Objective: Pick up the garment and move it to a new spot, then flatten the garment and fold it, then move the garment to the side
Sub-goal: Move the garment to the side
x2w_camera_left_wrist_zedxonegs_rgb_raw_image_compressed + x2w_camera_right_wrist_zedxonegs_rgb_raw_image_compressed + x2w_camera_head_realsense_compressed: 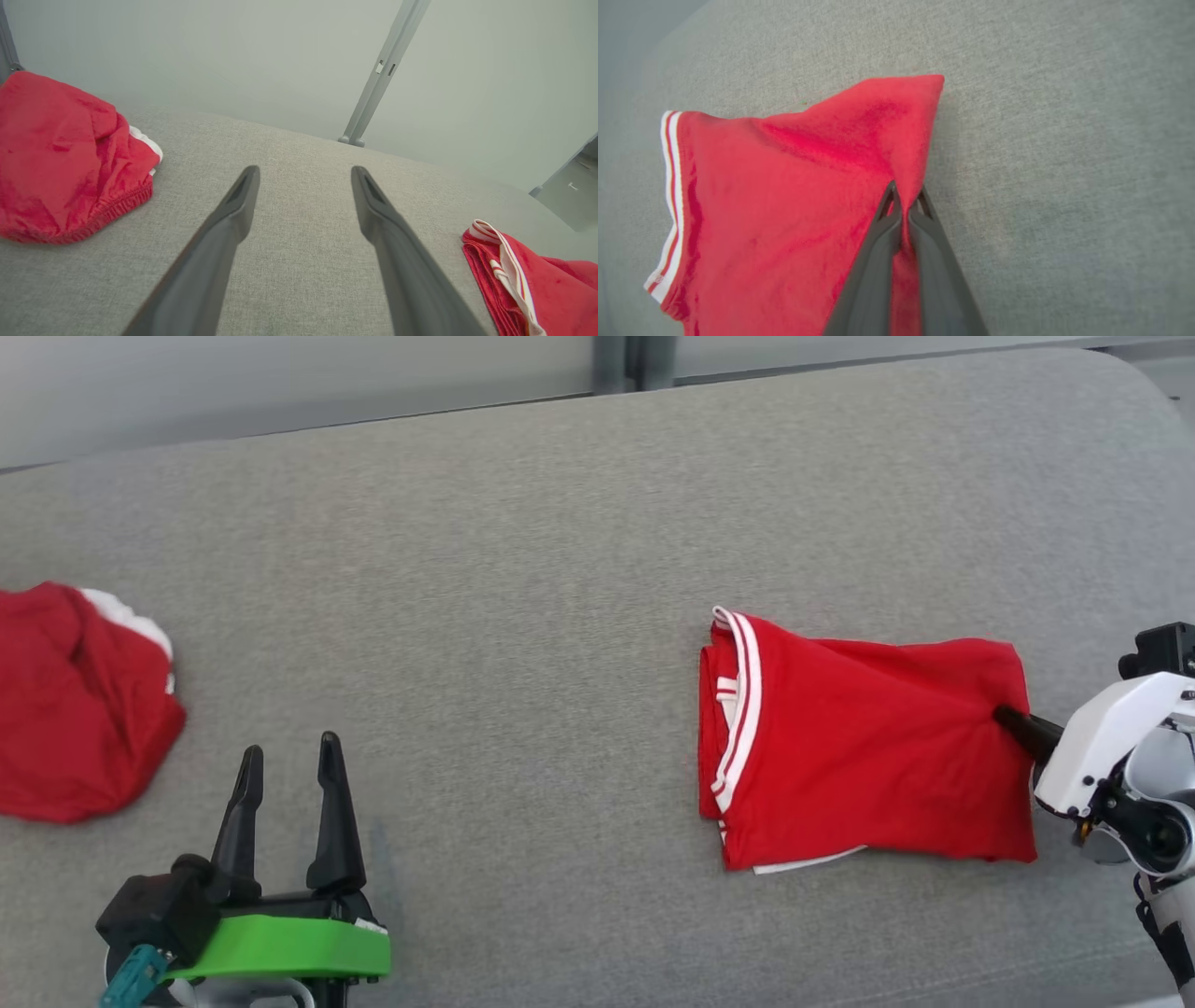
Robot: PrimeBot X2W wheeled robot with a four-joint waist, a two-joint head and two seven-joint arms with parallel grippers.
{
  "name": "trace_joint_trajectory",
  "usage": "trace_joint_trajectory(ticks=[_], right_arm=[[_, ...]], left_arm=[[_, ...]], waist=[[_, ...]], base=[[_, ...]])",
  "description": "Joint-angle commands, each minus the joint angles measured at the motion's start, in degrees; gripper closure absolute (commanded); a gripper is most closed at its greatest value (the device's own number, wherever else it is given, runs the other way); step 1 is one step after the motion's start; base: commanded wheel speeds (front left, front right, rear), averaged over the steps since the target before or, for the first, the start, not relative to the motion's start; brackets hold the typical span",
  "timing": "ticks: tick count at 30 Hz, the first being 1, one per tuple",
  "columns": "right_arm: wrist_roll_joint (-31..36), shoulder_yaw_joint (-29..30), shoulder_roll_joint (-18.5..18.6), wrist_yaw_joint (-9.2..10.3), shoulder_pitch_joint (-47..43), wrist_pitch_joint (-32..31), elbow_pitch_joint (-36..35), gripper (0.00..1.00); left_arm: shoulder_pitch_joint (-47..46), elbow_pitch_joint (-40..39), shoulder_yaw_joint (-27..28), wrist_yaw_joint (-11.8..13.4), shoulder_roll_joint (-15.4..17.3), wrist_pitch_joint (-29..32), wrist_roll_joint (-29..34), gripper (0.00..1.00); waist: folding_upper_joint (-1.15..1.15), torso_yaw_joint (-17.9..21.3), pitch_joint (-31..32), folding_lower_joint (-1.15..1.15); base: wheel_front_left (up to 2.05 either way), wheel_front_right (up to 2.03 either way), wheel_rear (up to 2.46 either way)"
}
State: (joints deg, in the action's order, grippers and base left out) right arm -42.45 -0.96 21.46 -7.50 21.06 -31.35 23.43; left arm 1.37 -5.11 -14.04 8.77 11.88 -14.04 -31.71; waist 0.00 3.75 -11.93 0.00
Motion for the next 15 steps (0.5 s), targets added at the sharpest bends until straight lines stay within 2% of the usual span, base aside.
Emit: trace_joint_trajectory(ticks=[1,8,15], right_arm=[[-1.00,0.19,0.87,0.02,-0.87,0.78,0.78,1.00],[-1.51,0.25,2.69,0.01,-0.20,2.57,3.97,1.00],[0.24,-0.67,6.43,0.01,7.15,4.81,8.53,1.00]], left_arm=[[-1.35,-0.65,0.10,0.29,0.98,0.67,0.64,0.00],[-3.24,-1.91,-0.53,0.49,1.81,2.96,1.15,0.00],[-5.47,-2.41,-2.92,0.28,1.30,5.22,1.66,0.00]], waist=[[0.00,8.53,-0.64,0.00],[0.00,12.69,-3.20,0.00],[0.00,11.11,-6.73,0.00]], base=[[0.00,0.00,0.00],[0.00,0.00,0.00],[0.00,0.00,0.00]])
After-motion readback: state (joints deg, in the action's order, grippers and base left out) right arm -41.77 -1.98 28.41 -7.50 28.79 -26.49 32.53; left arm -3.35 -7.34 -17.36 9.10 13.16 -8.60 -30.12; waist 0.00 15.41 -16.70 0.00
